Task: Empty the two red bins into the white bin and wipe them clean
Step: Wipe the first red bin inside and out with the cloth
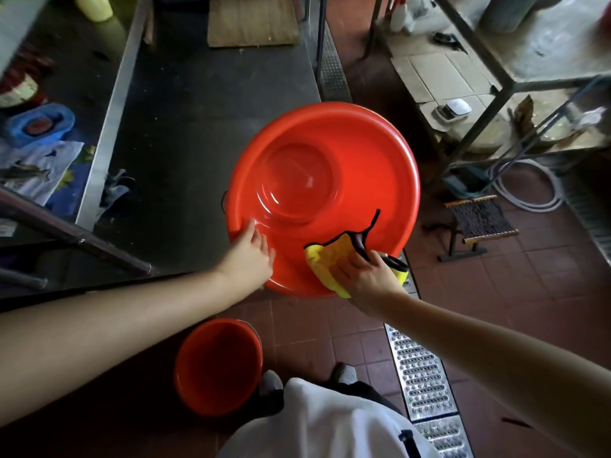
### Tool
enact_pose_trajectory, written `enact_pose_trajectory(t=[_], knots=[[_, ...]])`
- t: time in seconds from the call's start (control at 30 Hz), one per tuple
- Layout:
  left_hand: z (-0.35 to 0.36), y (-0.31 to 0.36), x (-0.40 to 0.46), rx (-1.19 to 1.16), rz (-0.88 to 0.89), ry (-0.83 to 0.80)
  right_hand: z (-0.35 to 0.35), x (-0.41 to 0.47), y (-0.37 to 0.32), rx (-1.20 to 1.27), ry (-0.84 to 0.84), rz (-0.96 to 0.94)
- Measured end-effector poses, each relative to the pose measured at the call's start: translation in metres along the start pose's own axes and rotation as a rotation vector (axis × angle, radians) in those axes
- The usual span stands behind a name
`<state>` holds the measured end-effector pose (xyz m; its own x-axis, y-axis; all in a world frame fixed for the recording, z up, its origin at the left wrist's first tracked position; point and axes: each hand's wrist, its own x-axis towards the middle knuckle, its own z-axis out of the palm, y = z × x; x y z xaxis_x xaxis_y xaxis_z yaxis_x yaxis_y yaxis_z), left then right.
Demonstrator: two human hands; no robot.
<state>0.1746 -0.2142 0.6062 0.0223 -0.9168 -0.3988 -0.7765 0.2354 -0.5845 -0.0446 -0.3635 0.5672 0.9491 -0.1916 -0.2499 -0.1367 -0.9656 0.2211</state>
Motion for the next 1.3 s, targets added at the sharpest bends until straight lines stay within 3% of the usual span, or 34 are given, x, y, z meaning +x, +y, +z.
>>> enact_pose_trajectory(t=[0.13,0.3,0.63,0.8,0.93,1.0,1.13,1.3], knots=[[-0.009,0.063,0.015,-0.355,-0.036,-0.013,-0.001,0.000,0.005,-0.008,0.024,0.000],[-0.014,0.087,0.036,-0.500,-0.190,0.021,0.007,0.001,0.011,0.083,-0.034,0.010],[-0.003,0.071,0.026,-0.204,-0.077,0.180,0.017,0.013,0.012,0.156,-0.099,0.019],[-0.010,0.064,0.020,-0.198,-0.057,0.219,0.008,0.021,0.037,0.254,-0.245,0.031],[-0.019,0.062,0.027,-0.228,-0.027,0.223,0.004,0.035,0.007,0.477,-0.209,0.192],[-0.018,0.062,0.029,-0.228,-0.017,0.227,0.010,0.039,-0.010,0.510,-0.196,0.182],[0.000,0.069,0.025,-0.200,-0.028,0.124,0.026,0.033,0.014,0.349,-0.214,0.138],[-0.015,0.076,0.027,-0.274,-0.032,0.171,0.031,0.041,0.025,0.240,-0.243,0.320]])
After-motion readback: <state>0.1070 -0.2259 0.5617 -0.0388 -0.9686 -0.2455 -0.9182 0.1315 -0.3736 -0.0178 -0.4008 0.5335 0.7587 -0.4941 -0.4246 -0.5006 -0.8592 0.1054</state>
